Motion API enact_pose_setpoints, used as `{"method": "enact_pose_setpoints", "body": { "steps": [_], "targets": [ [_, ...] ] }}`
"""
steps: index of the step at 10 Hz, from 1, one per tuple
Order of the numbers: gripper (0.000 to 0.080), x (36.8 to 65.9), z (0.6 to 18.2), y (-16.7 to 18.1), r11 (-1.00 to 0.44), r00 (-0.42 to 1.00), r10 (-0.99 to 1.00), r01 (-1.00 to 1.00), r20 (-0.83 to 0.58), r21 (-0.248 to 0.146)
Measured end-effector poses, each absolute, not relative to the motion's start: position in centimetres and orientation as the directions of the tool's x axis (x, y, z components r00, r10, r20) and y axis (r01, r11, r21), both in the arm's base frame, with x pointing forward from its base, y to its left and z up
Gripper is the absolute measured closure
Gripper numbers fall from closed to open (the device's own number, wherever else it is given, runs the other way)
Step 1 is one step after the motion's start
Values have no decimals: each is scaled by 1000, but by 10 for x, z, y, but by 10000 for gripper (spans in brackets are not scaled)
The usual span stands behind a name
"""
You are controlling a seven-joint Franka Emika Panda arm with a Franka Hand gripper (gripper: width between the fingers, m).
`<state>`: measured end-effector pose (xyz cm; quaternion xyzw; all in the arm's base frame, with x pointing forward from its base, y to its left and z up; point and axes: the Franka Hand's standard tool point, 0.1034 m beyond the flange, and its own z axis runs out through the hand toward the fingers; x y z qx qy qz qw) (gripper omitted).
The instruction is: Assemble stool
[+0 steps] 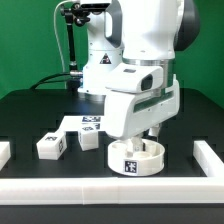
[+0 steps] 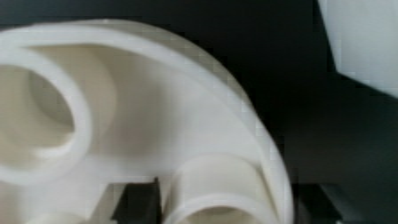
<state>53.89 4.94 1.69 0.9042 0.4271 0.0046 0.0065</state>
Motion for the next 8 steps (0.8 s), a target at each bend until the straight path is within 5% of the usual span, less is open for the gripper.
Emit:
{"method": "enact_pose_setpoints", "body": {
  "steps": [8],
  "targets": [
    [473, 580, 21, 91, -620, 619, 785, 784, 30, 33]
  ]
}}
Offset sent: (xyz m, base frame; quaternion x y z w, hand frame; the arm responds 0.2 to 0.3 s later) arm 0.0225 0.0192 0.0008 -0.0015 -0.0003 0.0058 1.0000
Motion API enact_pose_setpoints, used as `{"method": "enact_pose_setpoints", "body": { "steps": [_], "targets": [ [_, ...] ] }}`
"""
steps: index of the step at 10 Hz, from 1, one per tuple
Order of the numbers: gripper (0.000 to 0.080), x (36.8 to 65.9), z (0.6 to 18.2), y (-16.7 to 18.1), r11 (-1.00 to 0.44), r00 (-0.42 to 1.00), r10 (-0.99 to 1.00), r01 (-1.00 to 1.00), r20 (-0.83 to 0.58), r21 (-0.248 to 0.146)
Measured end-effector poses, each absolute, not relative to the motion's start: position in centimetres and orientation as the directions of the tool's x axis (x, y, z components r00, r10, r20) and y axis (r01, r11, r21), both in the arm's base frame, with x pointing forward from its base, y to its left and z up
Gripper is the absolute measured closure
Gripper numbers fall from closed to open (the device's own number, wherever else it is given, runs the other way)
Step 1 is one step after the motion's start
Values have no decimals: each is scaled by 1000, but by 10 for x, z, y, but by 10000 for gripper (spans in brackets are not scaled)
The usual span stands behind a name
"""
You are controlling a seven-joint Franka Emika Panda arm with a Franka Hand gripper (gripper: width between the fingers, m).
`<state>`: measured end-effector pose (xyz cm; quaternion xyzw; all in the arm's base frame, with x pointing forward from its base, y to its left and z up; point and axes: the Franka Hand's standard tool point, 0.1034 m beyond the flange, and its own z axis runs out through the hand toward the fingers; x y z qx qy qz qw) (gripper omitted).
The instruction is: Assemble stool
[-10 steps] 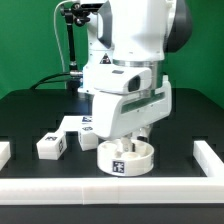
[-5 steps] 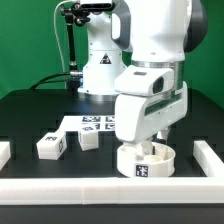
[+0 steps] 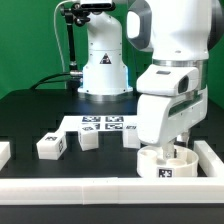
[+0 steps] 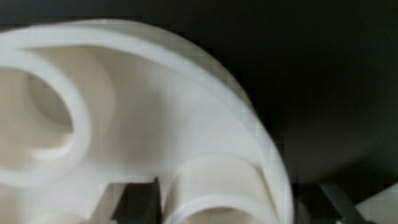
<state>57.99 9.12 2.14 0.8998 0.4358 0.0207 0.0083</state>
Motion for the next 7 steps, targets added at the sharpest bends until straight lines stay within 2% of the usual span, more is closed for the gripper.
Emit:
{"method": "enact_pose_setpoints", "body": {
  "steps": [6, 7],
  "targets": [
    [473, 589, 17, 93, -623, 622, 782, 781, 37, 37],
    [309, 589, 17, 93, -623, 622, 782, 781, 37, 37]
  ]
}}
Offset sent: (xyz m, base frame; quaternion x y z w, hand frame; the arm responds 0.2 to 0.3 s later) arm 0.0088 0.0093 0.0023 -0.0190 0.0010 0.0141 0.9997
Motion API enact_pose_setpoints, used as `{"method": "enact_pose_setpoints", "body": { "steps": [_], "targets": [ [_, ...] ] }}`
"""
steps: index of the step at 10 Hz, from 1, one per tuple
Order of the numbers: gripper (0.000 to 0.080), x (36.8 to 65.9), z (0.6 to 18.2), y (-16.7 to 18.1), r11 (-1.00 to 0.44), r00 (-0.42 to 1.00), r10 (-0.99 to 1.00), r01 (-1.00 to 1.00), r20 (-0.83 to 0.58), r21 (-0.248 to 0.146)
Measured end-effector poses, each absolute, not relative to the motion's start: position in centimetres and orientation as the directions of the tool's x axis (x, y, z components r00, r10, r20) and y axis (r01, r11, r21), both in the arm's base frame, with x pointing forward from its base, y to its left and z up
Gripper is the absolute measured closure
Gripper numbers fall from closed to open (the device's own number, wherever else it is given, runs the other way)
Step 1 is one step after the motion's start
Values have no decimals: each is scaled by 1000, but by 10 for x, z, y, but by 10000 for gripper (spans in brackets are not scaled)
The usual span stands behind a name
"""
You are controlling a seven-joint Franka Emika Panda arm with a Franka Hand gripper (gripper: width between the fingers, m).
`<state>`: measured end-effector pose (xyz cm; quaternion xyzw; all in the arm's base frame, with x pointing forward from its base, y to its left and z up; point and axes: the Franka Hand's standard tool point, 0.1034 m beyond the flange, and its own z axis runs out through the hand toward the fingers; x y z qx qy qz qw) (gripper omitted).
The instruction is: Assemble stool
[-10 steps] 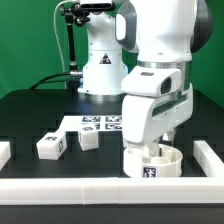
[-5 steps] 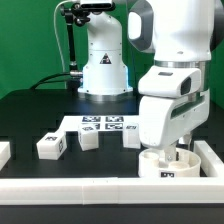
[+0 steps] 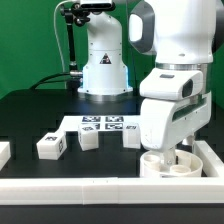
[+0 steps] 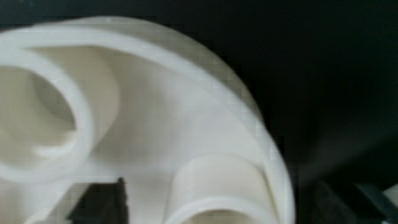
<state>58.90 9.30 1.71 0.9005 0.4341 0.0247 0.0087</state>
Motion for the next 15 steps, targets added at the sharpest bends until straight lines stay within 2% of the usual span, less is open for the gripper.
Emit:
{"method": "enact_pose_setpoints", "body": {
  "steps": [1, 2, 6, 9, 11, 12, 15],
  "targets": [
    [202, 589, 17, 93, -623, 622, 782, 781, 37, 37],
    [164, 589, 19, 92, -623, 622, 782, 781, 37, 38],
    [151, 586, 55, 80, -642, 641, 766, 764, 49, 61],
    [151, 560, 72, 65, -655, 653, 756, 753, 49, 69],
    [151, 538, 73, 47, -663, 661, 749, 744, 57, 82],
    [151, 523, 65, 34, -672, 669, 741, 735, 68, 89],
    [151, 523, 65, 37, -718, 716, 695, 691, 64, 75]
  ]
}}
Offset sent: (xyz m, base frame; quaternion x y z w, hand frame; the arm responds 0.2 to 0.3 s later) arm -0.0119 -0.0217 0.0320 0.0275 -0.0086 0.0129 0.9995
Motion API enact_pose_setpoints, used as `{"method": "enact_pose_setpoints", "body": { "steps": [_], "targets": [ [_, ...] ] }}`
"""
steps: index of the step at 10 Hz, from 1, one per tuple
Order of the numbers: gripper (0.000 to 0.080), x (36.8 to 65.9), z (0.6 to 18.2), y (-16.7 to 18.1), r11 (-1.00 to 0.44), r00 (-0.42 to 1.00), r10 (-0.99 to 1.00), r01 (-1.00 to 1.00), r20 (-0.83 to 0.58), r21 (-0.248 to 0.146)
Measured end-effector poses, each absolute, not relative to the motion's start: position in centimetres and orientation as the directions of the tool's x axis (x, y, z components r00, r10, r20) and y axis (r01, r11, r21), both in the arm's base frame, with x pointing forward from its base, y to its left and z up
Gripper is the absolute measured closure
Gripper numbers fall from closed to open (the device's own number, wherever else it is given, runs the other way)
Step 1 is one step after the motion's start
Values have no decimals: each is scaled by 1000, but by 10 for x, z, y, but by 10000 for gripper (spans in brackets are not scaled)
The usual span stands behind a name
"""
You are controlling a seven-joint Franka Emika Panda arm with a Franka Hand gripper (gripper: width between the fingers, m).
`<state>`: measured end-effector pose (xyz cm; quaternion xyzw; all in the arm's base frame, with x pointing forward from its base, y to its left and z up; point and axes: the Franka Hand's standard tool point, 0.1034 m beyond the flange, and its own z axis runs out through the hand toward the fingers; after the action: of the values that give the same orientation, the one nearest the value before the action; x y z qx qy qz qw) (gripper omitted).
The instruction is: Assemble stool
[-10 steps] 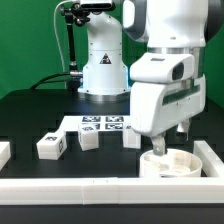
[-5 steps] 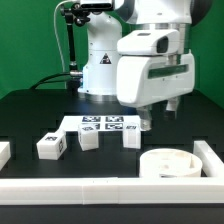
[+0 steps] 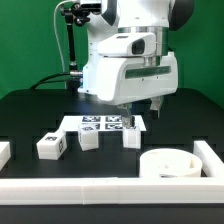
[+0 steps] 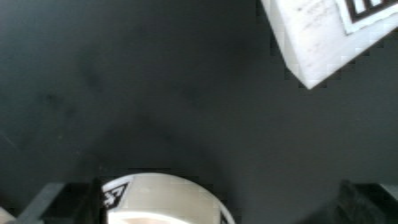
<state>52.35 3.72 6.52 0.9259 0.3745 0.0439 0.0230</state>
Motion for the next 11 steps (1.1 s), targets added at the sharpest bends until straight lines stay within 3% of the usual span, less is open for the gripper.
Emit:
{"method": "enact_pose_setpoints", "body": {
  "steps": [3, 5, 9, 11],
  "targets": [
    [151, 521, 60, 35, -852, 847, 524, 520, 92, 59],
    [151, 510, 57, 30, -957, 952, 291, 291, 96, 16],
    [151, 503, 48, 30, -999, 993, -7, -3, 115, -38],
    [151, 500, 46, 27, -999, 993, -35, -30, 111, -43]
  ]
}}
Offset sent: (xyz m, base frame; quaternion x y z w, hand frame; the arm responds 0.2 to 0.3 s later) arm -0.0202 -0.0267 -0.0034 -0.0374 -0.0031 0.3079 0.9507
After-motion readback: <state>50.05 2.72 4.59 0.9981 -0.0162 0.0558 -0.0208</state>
